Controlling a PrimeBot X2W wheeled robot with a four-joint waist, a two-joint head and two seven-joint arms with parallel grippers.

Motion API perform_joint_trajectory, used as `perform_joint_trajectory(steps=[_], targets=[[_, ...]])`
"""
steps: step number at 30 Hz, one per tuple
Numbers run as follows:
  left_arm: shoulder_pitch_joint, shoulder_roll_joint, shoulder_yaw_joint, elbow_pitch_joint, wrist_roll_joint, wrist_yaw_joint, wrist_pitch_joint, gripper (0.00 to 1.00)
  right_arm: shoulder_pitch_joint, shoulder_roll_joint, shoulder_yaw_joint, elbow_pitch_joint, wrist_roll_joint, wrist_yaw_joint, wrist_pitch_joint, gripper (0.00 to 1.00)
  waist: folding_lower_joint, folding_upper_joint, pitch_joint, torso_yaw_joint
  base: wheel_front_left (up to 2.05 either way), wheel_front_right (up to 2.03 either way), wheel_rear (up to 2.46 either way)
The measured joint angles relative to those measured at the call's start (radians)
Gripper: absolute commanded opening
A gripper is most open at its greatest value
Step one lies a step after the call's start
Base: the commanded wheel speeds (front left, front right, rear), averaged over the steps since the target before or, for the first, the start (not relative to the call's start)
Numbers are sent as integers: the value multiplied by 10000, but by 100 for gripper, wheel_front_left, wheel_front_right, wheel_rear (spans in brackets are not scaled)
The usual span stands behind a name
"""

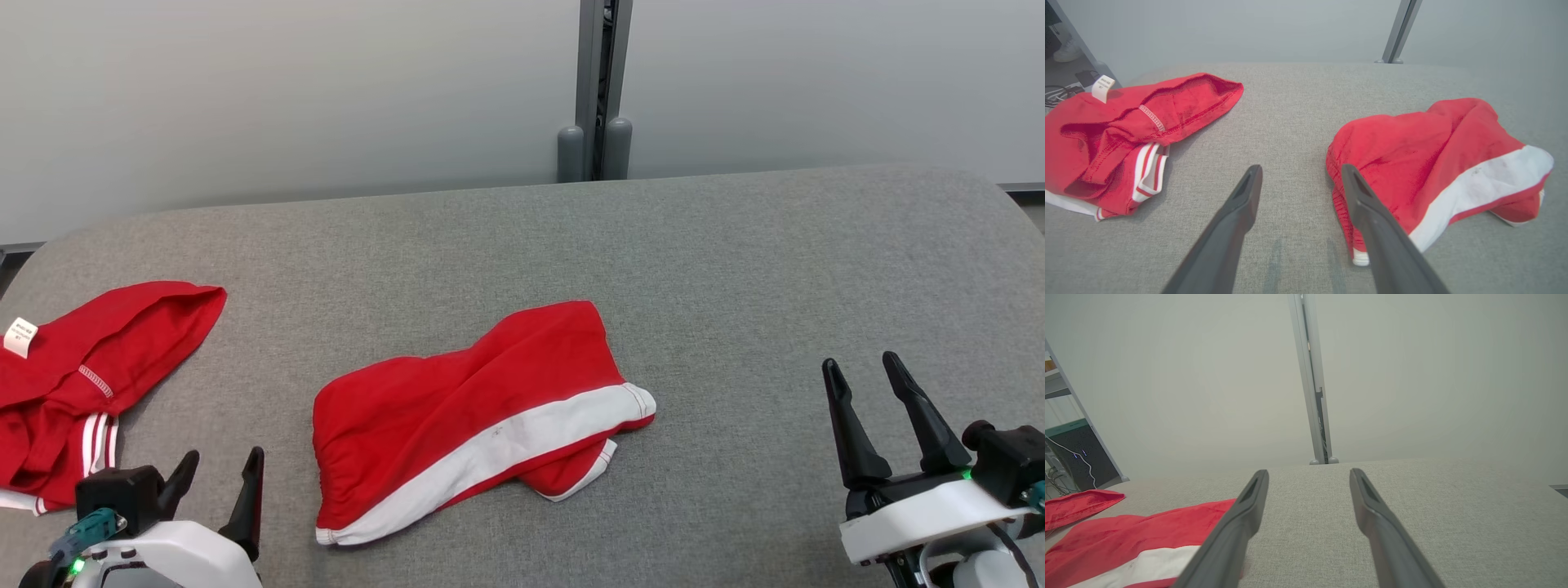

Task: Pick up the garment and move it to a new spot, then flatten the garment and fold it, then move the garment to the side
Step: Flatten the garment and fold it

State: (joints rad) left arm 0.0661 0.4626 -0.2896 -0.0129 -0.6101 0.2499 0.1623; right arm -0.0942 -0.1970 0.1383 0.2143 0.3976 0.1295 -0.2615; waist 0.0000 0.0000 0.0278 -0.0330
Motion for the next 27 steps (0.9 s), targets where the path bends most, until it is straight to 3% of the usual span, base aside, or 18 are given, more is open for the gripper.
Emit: perform_joint_trajectory(steps=[8,18,27], targets=[[-95,-585,249,-441,385,267,-1795,100,-15,-2,-12,-71,-12,0,0,100,0,0,-59,-77,0,0,0],[-244,-1078,332,163,560,104,-3513,100,-45,-46,-40,-449,-169,0,0,100,0,0,-165,-128,0,0,0],[-433,-1735,556,918,930,-337,-4219,100,51,38,17,-688,-284,0,0,100,0,0,-161,-115,0,0,0]])
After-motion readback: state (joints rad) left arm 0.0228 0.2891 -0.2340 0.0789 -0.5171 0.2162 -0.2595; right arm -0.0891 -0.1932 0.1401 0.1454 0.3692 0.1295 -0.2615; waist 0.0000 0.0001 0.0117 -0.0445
